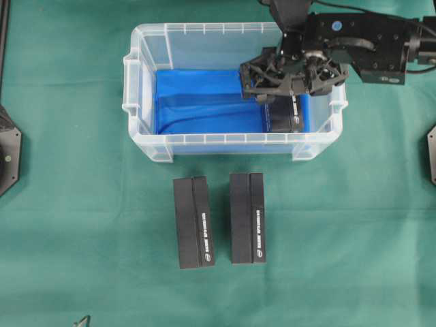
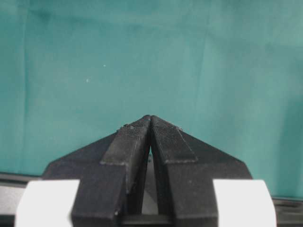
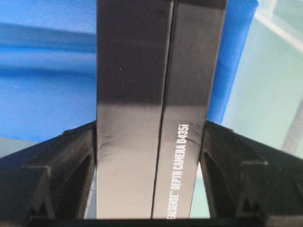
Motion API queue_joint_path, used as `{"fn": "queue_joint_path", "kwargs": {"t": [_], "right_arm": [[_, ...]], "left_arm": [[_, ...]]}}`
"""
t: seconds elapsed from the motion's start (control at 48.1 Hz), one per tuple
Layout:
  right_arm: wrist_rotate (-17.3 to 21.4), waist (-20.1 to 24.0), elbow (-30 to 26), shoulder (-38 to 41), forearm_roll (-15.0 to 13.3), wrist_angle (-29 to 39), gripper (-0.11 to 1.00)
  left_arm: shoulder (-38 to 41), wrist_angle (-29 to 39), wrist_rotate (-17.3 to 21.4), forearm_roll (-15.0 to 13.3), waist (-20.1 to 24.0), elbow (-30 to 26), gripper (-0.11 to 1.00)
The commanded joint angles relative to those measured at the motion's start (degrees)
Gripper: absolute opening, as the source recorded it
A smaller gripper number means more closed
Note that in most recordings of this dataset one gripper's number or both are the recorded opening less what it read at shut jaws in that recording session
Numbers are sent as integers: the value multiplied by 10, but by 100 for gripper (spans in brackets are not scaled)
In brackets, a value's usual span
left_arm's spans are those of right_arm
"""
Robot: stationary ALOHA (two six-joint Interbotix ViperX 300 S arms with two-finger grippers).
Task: Take the box out of the case with the right arm.
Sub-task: 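Close the right gripper on the right black box, then lift the right black box up out of the case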
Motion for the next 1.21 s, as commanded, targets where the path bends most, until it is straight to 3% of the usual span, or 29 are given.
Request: {"fn": "queue_joint_path", "kwargs": {"t": [0.0, 0.728, 1.186], "right_arm": [[-2, 0, -35, -28, -6, 30, 64], [-2, 30, -244, -73, -63, 268, 64], [-2, 34, -261, -73, -67, 287, 64]], "left_arm": [[1, -3, 1, 2, 2, -12, 0], [1, -4, 1, 2, 2, -13, 0], [-1, -3, 1, 2, 2, -13, 0]]}}
